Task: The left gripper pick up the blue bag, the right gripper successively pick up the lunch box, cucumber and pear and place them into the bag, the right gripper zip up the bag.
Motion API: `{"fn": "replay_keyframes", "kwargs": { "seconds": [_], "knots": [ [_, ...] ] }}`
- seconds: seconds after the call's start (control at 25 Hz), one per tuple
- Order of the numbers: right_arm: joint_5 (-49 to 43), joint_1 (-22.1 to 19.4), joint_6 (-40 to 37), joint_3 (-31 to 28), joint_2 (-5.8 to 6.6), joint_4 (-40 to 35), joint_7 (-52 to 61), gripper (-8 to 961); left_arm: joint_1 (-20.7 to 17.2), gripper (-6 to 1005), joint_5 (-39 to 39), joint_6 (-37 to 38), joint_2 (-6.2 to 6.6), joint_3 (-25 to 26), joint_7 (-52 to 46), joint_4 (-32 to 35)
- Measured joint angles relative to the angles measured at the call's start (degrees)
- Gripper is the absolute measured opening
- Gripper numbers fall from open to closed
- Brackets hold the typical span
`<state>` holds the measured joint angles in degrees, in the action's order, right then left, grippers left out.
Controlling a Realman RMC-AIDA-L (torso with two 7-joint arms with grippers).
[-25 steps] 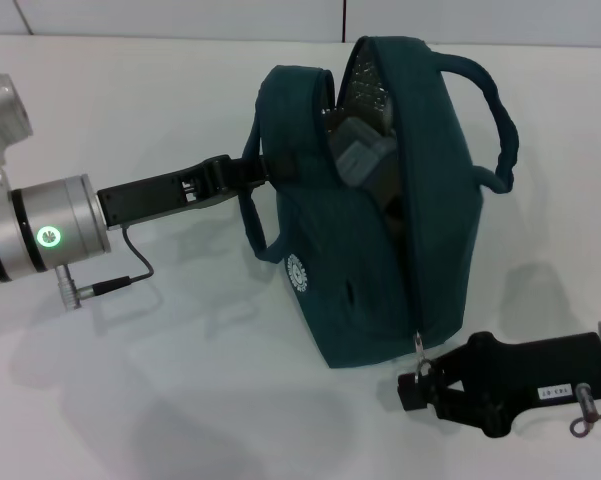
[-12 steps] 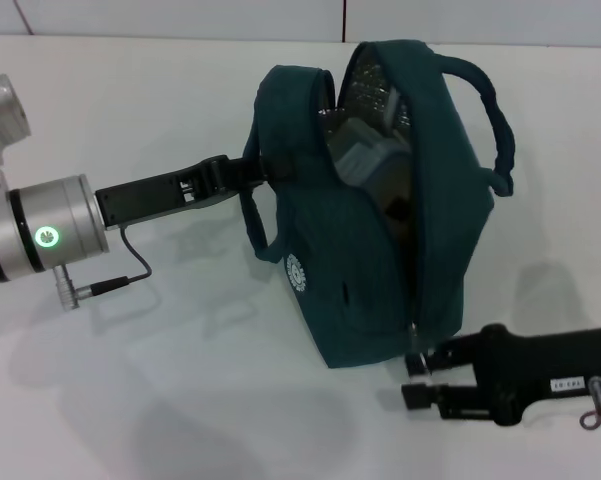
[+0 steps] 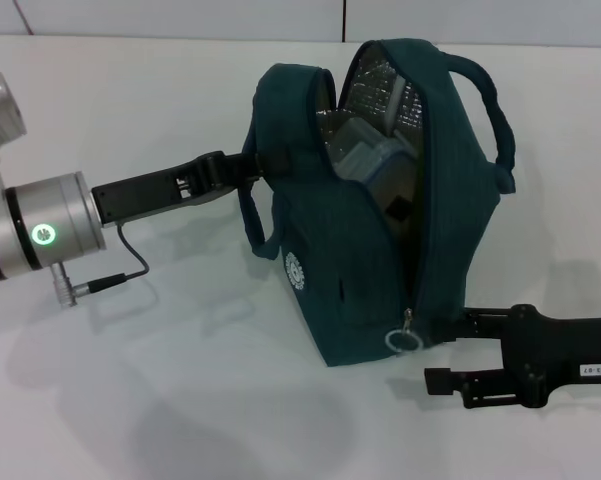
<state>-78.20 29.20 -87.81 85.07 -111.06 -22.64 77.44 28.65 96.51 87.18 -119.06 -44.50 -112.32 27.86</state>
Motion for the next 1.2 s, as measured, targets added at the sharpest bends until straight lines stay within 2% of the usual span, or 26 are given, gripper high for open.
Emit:
{"fn": "replay_keyframes", "kwargs": {
  "seconds": [0.08,0.2,0.36,0.76,1.2],
  "knots": [
    [-0.04,-0.08,-0.18,-0.03,0.21,0.15,0.08,628,0.0,67,0.0,0.0,0.05,0.01,0.0,0.0],
    [-0.08,-0.36,-0.1,-0.06,0.35,0.22,0.08,750,0.0,67,0.0,0.0,0.06,0.03,0.0,0.0],
    [-0.06,-0.63,2.2,-0.12,-0.26,-0.07,-0.03,745,0.0,68,0.0,0.0,0.02,0.03,0.0,0.0],
    [-4.93,1.49,9.75,0.17,-3.86,-0.27,-0.25,722,0.0,68,0.0,0.0,-0.12,0.03,0.0,0.0],
    [-4.96,1.84,10.02,-0.98,-4.25,-0.52,-0.98,662,-0.7,67,-0.01,0.0,-0.21,0.03,0.15,0.01]
  ]
}}
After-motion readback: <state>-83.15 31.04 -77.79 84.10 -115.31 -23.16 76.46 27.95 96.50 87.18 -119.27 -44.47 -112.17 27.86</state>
